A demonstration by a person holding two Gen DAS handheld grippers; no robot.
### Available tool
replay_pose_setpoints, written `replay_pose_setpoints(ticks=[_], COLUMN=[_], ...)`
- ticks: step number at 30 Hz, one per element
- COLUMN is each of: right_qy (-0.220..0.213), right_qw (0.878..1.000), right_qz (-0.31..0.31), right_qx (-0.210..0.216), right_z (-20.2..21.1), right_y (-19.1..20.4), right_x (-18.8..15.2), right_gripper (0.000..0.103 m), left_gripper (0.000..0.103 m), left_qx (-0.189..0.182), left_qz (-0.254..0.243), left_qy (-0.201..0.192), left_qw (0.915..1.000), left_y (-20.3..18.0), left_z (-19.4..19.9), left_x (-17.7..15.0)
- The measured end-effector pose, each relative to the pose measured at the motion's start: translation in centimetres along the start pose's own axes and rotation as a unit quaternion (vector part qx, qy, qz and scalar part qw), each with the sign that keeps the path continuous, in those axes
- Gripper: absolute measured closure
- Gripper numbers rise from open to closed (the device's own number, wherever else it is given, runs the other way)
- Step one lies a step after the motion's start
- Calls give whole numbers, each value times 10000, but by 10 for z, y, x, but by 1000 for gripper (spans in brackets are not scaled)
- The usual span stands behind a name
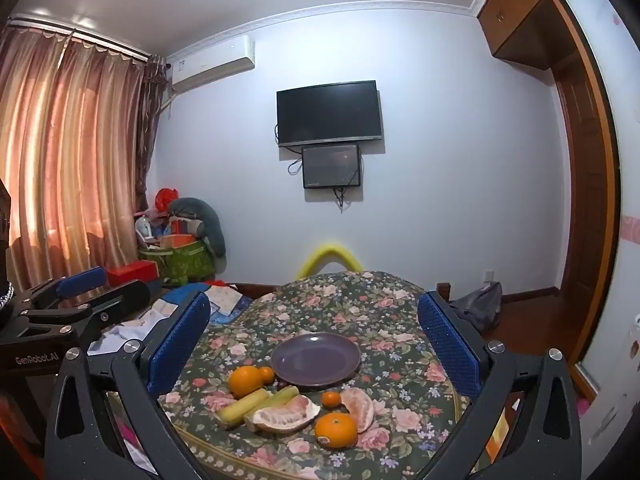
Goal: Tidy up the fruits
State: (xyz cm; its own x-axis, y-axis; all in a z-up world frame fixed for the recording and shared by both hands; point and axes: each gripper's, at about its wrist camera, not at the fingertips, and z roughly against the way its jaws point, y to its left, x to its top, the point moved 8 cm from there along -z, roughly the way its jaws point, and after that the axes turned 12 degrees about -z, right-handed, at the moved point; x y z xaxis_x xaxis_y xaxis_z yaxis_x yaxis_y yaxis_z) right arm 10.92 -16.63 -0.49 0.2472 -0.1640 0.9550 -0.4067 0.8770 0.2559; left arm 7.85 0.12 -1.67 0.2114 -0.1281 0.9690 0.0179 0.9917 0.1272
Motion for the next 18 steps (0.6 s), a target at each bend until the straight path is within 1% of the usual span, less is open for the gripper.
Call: replay_pose_setpoints(ticks=[7,9,10,15,17,18], right_qy=[-14,-22,-2,2,3,3], right_qw=[10000,10000,10000,10000,10000,10000], right_qz=[-76,-9,-41,-49,-50,-58], right_qx=[-18,3,27,50,49,49], right_z=[1,4,-1,0,-1,-1], right_y=[-1,9,4,6,5,4], right_x=[2,-3,-2,-2,-1,-2], right_gripper=[0,0,0,0,0,0], left_gripper=[0,0,0,0,0,0], left_qx=[7,-4,-6,4,-27,-22], left_qz=[19,83,99,131,206,194], left_qy=[-23,-1,0,22,72,74], left_qw=[10000,10000,10000,9999,9998,9998], left_y=[-4,-1,-2,-8,10,9], left_z=[3,1,2,5,-2,-2], left_x=[0,-1,-1,-2,-5,-6])
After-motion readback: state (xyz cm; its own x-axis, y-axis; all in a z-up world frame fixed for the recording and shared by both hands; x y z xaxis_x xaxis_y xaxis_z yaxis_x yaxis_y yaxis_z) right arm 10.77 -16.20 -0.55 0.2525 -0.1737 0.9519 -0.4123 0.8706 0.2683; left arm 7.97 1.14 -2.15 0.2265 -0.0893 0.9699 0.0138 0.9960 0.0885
